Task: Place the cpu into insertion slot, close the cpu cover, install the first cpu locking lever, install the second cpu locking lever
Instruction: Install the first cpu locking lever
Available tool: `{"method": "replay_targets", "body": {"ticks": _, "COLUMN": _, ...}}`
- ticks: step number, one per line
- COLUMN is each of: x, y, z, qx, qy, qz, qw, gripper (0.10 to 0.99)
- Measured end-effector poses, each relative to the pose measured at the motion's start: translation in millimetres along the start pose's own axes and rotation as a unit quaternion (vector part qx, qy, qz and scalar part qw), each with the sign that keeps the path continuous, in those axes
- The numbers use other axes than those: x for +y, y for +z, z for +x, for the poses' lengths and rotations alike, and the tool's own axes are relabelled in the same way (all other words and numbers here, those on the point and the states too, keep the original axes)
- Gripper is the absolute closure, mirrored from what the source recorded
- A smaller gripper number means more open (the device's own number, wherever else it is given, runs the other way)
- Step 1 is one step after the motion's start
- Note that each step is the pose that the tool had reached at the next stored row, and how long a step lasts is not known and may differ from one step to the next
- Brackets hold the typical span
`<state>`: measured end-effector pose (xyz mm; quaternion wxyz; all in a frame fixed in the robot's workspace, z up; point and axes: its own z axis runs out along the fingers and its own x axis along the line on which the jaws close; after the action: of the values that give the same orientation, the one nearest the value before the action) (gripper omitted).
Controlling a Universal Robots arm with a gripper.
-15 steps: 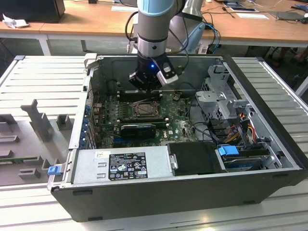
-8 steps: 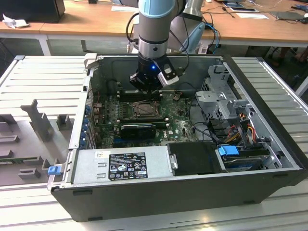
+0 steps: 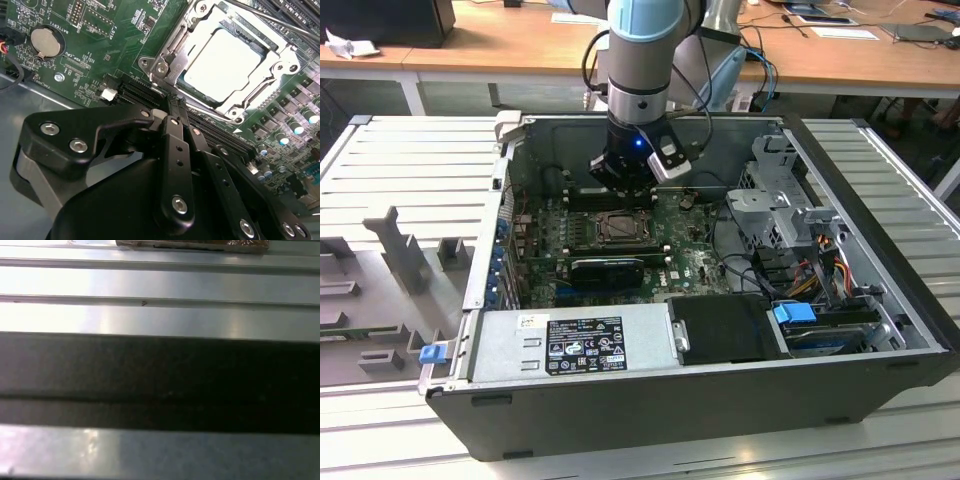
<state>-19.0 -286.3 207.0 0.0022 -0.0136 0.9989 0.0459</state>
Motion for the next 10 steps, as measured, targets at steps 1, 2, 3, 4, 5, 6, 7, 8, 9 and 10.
{"method": "replay_targets", "body": {"ticks": 1, "x": -0.1, "y": 0.7, "z": 0.0, "qx": 0.0000, "qy": 0.000, "qz": 0.0005, "qw": 1.0000, "gripper": 0.980}}
{"method": "replay_targets", "body": {"ticks": 2, "x": -0.1, "y": 1.3, "z": 0.0, "qx": 0.0000, "qy": 0.000, "qz": 0.0009, "qw": 1.0000, "gripper": 0.980}}
{"method": "replay_targets", "body": {"ticks": 3, "x": -0.2, "y": 1.9, "z": 0.0, "qx": 0.0001, "qy": 0.000, "qz": 0.0014, "qw": 1.0000, "gripper": 0.980}}
{"method": "replay_targets", "body": {"ticks": 4, "x": -0.2, "y": 2.2, "z": -0.1, "qx": 0.0001, "qy": 0.000, "qz": 0.0019, "qw": 1.0000, "gripper": 0.980}}
{"method": "replay_targets", "body": {"ticks": 5, "x": -0.3, "y": 2.6, "z": -0.2, "qx": 0.0002, "qy": 0.000, "qz": 0.0033, "qw": 1.0000, "gripper": 0.980}}
{"method": "replay_targets", "body": {"ticks": 6, "x": -0.3, "y": 2.9, "z": -0.2, "qx": 0.0002, "qy": 0.000, "qz": 0.0043, "qw": 1.0000, "gripper": 0.980}}
{"method": "replay_targets", "body": {"ticks": 7, "x": -0.4, "y": 3.2, "z": -0.3, "qx": 0.0002, "qy": 0.000, "qz": 0.0051, "qw": 1.0000, "gripper": 0.980}}
{"method": "replay_targets", "body": {"ticks": 8, "x": -0.6, "y": 3.5, "z": -0.2, "qx": 0.0001, "qy": 0.000, "qz": 0.0054, "qw": 1.0000, "gripper": 0.980}}
{"method": "replay_targets", "body": {"ticks": 9, "x": -0.8, "y": 4.1, "z": -0.2, "qx": 0.0001, "qy": 0.000, "qz": 0.0055, "qw": 1.0000, "gripper": 0.980}}
{"method": "replay_targets", "body": {"ticks": 10, "x": -1.0, "y": 4.5, "z": -0.3, "qx": 0.0001, "qy": 0.000, "qz": 0.0054, "qw": 1.0000, "gripper": 0.980}}
